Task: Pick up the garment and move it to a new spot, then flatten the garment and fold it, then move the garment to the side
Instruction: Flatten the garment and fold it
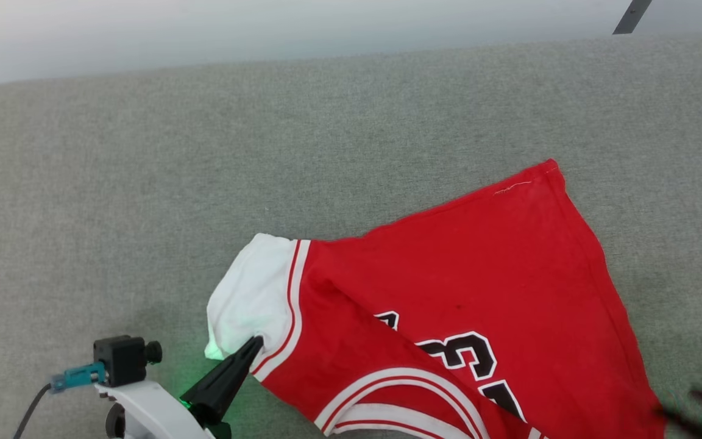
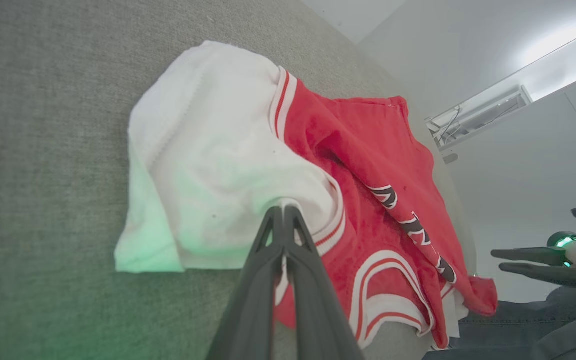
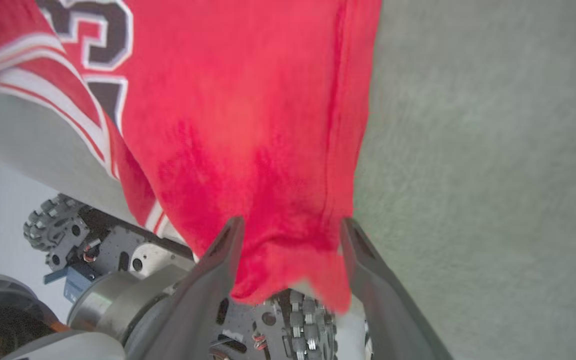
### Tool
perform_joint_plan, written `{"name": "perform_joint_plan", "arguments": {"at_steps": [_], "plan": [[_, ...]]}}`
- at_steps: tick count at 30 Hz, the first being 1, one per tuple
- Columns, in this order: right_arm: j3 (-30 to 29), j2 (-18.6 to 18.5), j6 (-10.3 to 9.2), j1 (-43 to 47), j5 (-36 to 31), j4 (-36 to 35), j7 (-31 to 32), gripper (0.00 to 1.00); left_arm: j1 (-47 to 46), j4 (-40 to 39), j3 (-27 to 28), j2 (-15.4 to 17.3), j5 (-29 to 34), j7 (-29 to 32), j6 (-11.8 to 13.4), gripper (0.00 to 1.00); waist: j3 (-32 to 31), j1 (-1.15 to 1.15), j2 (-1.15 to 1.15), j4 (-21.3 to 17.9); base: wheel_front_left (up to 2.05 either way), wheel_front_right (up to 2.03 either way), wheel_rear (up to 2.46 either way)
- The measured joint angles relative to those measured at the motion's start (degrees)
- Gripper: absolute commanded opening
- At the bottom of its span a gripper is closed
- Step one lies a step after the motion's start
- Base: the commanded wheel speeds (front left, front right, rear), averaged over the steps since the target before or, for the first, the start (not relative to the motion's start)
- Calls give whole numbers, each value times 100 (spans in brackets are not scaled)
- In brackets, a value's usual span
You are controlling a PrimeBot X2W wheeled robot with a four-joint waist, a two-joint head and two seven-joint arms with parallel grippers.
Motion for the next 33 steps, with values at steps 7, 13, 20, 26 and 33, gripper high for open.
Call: {"name": "perform_joint_plan", "arguments": {"at_steps": [7, 13, 20, 26, 33], "plan": [[-1092, -138, 0, -1044, -208, -323, -320, 100, -65, -23, -11, -113, 112, 33, -10, 0, 107, 0, 0, 173, 0, 0, 0], [-85, 205, 0, -2490, -652, 514, -773, 100, -298, 56, -52, -298, 189, 111, -65, 0, 292, 0, 0, 369, 0, 0, 0], [1088, 311, 0, -4012, -1078, 2080, -803, 100, -613, 170, -82, -535, 257, 175, -135, 0, 628, 0, 0, 588, 0, 0, 0], [1875, 335, 0, -4651, -1194, 3255, -1007, 100, -799, 310, -132, -734, 346, 181, -212, 0, 886, 0, 0, 788, 0, 0, 0], [2379, 301, -1, -5061, -850, 3829, -1380, 0, -936, 471, -122, -864, 334, 164, -278, 0, 1036, 0, 0, 918, 0, 0, 0]]}}
